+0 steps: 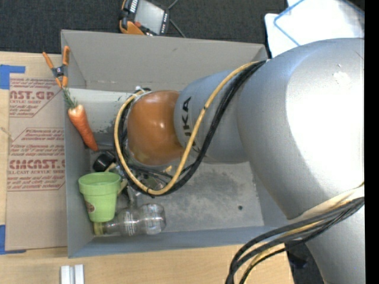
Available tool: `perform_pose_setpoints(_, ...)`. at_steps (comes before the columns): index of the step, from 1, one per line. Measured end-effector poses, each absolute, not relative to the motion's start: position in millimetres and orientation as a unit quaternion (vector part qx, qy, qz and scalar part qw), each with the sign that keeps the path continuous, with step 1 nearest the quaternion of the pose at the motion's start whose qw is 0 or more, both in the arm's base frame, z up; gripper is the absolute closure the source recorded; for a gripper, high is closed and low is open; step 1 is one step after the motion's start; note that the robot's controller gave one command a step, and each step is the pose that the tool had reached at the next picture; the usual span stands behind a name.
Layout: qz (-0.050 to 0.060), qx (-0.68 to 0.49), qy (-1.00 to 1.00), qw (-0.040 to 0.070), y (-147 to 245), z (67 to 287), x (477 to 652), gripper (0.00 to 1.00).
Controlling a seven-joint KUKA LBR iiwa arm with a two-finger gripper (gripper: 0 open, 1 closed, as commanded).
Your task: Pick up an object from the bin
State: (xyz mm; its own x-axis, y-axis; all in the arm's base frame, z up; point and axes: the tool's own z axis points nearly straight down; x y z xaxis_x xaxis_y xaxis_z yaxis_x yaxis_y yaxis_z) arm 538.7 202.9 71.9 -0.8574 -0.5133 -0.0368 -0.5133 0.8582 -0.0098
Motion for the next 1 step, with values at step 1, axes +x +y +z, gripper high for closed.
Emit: perform_pose_setpoints(1,-0.002,-0.282,0.959,0.019,216.5,70.1,556.7,1.0)
